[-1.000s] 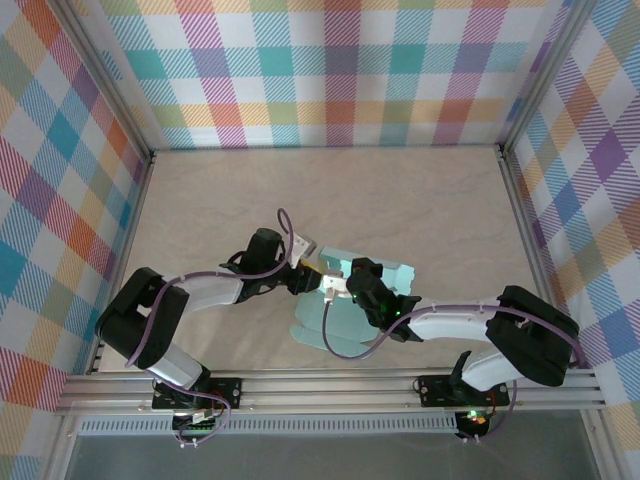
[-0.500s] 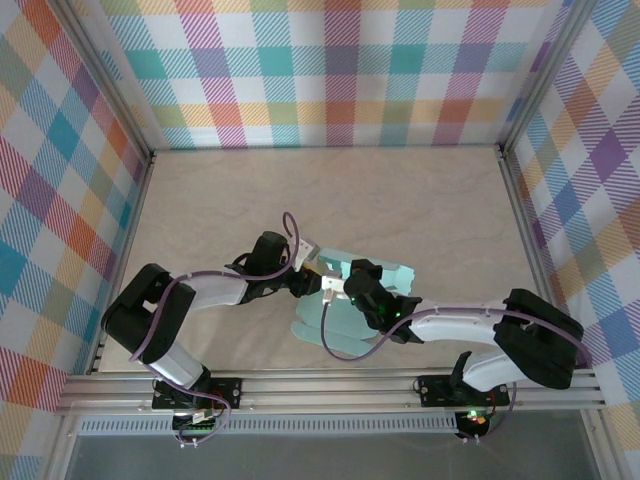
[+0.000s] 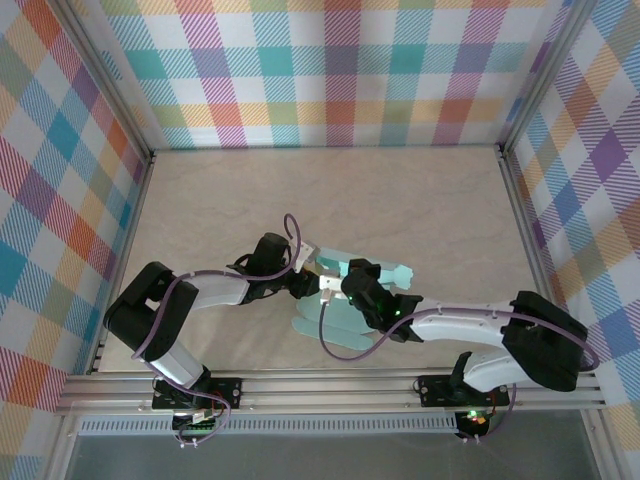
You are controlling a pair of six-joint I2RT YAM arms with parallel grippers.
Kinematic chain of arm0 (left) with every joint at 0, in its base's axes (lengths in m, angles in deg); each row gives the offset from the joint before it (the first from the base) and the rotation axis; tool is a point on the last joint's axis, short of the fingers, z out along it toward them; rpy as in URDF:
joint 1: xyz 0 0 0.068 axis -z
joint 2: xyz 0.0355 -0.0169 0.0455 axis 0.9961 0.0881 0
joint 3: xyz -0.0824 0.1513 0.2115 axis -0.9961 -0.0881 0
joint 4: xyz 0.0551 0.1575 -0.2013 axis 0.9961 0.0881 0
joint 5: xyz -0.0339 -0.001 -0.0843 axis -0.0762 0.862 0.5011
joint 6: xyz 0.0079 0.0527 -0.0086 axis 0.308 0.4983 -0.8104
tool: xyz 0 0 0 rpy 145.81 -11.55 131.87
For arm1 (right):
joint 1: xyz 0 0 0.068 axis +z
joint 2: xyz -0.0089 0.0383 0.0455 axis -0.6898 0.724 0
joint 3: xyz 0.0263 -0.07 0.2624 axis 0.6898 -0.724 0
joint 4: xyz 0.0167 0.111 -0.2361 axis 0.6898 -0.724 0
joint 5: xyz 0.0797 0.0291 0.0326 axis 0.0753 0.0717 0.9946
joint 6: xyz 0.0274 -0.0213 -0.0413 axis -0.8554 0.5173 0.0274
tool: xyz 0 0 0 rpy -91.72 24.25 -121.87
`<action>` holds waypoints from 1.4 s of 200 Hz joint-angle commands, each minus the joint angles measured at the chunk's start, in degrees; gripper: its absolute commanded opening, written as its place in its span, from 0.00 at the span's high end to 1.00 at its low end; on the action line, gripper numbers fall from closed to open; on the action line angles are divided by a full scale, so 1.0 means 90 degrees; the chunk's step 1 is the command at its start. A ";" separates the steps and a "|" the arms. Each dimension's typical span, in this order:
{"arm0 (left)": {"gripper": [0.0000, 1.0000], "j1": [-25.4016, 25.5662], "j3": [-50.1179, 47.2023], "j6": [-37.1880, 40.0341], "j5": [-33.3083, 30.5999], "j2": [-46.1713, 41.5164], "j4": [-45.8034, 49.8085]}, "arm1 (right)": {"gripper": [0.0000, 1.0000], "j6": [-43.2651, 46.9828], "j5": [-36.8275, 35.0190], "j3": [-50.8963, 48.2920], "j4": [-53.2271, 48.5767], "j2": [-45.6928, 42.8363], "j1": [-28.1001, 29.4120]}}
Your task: Fold the paper box
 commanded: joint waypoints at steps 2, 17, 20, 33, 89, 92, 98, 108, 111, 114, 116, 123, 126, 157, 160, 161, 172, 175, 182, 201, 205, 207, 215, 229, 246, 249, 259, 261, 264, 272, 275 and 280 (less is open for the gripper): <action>0.67 0.0087 0.0069 0.0059 -0.0082 -0.0002 -0.0062 | 1.00 0.0382 -0.0126 -0.0234 0.0832 0.0216 0.0135; 0.69 0.0087 0.0048 0.0016 -0.0096 0.0048 -0.0112 | 1.00 0.0469 -0.0199 -0.0307 0.1022 0.0304 0.0178; 0.69 0.0087 0.0047 0.0010 -0.0101 0.0058 -0.0129 | 1.00 0.0500 -0.0219 -0.0313 0.1044 0.0315 0.0186; 0.69 0.0088 0.0017 -0.0039 -0.0131 0.0091 -0.0215 | 1.00 0.0647 -0.0295 -0.0357 0.1264 0.0395 0.0209; 0.69 0.0132 -0.0372 -0.0351 -0.0694 0.0043 -0.1010 | 1.00 0.0804 -0.0660 -0.0365 0.1748 0.0734 0.0391; 0.69 0.0135 -0.0423 -0.0388 -0.0797 0.0030 -0.1099 | 1.00 0.0790 -0.0682 -0.0354 0.1743 0.0756 0.0408; 0.69 0.0177 -0.0534 -0.0441 -0.0975 -0.0013 -0.1285 | 1.00 0.0758 -0.0728 -0.0338 0.1766 0.0802 0.0432; 0.69 0.0243 -0.0695 -0.0487 -0.1197 -0.0094 -0.1577 | 1.00 0.0673 -0.0771 -0.0303 0.1748 0.0851 0.0479; 0.69 0.0257 -0.0742 -0.0502 -0.1262 -0.0118 -0.1661 | 1.00 0.0624 -0.0783 -0.0293 0.1717 0.0862 0.0492; 0.69 0.0276 -0.0777 -0.0508 -0.1322 -0.0142 -0.1731 | 1.00 0.0578 -0.0796 -0.0279 0.1663 0.0873 0.0501; 0.69 0.0286 -0.0804 -0.0503 -0.1356 -0.0157 -0.1777 | 1.00 0.0537 -0.0796 -0.0255 0.1630 0.0876 0.0515; 0.69 0.0320 -0.0868 -0.0515 -0.1455 -0.0188 -0.1915 | 1.00 0.0417 -0.0812 -0.0213 0.1516 0.0900 0.0540; 0.69 0.0330 -0.0883 -0.0518 -0.1490 -0.0198 -0.1955 | 1.00 0.0377 -0.0820 -0.0200 0.1486 0.0911 0.0547; 0.69 0.0404 -0.0914 -0.0554 -0.1624 -0.0149 -0.2284 | 1.00 0.0235 -0.0989 -0.0125 0.1545 0.1163 0.0657; 0.69 0.0409 -0.0913 -0.0564 -0.1625 -0.0138 -0.2318 | 1.00 0.0207 -0.0999 -0.0119 0.1528 0.1190 0.0667; 0.69 0.0409 -0.0914 -0.0561 -0.1625 -0.0135 -0.2330 | 1.00 0.0197 -0.1000 -0.0112 0.1518 0.1195 0.0673; 0.69 0.0429 -0.0903 -0.0593 -0.1610 -0.0090 -0.2405 | 1.00 0.0071 -0.1046 -0.0047 0.1430 0.1261 0.0717; 0.69 0.0436 -0.0896 -0.0604 -0.1618 -0.0085 -0.2426 | 1.00 0.0046 -0.1055 -0.0039 0.1420 0.1282 0.0732; 0.70 0.0448 -0.0895 -0.0631 -0.1616 -0.0058 -0.2482 | 1.00 -0.0022 -0.1086 -0.0001 0.1387 0.1328 0.0766; 0.71 0.0467 -0.0931 -0.0731 -0.1615 -0.0027 -0.2708 | 1.00 -0.0158 -0.1115 0.0053 0.1285 0.1389 0.0825; 0.71 0.0468 -0.0943 -0.0742 -0.1609 -0.0016 -0.2742 | 1.00 -0.0192 -0.1121 0.0054 0.1249 0.1387 0.0833; 0.72 0.0468 -0.0936 -0.0750 -0.1606 -0.0008 -0.2752 | 1.00 -0.0200 -0.1112 0.0058 0.1233 0.1386 0.0835; 0.73 0.0460 -0.0942 -0.0752 -0.1608 0.0009 -0.2772 | 1.00 -0.0245 -0.1110 0.0050 0.1177 0.1362 0.0836; 0.73 0.0471 -0.0959 -0.0762 -0.1622 0.0066 -0.2848 | 1.00 -0.0345 -0.1099 0.0066 0.1011 0.1301 0.0836; 0.74 0.0478 -0.0996 -0.0783 -0.1675 0.0140 -0.3042 | 1.00 -0.0465 -0.1089 0.0082 0.0825 0.1266 0.0855; 0.74 0.0478 -0.1007 -0.0789 -0.1680 0.0153 -0.3071 | 1.00 -0.0483 -0.1089 0.0087 0.0817 0.1259 0.0858; 0.73 0.0478 -0.1011 -0.0804 -0.1720 0.0203 -0.3173 | 1.00 -0.0537 -0.1093 0.0085 0.0760 0.1275 0.0884; 0.73 0.0478 -0.1012 -0.0802 -0.1729 0.0212 -0.3192 | 1.00 -0.0543 -0.1090 0.0088 0.0752 0.1277 0.0884; 0.73 0.0486 -0.0997 -0.0809 -0.1745 0.0232 -0.3216 | 1.00 -0.0564 -0.1089 0.0102 0.0731 0.1283 0.0885; 0.73 0.0488 -0.0993 -0.0829 -0.1785 0.0271 -0.3282 | 1.00 -0.0605 -0.1101 0.0120 0.0679 0.1301 0.0905; 0.73 0.0495 -0.0990 -0.0846 -0.1797 0.0284 -0.3304 | 1.00 -0.0613 -0.1104 0.0126 0.0677 0.1315 0.0914; 0.73 0.0492 -0.0991 -0.0867 -0.1820 0.0302 -0.3355 | 1.00 -0.0627 -0.1124 0.0149 0.0678 0.1348 0.0930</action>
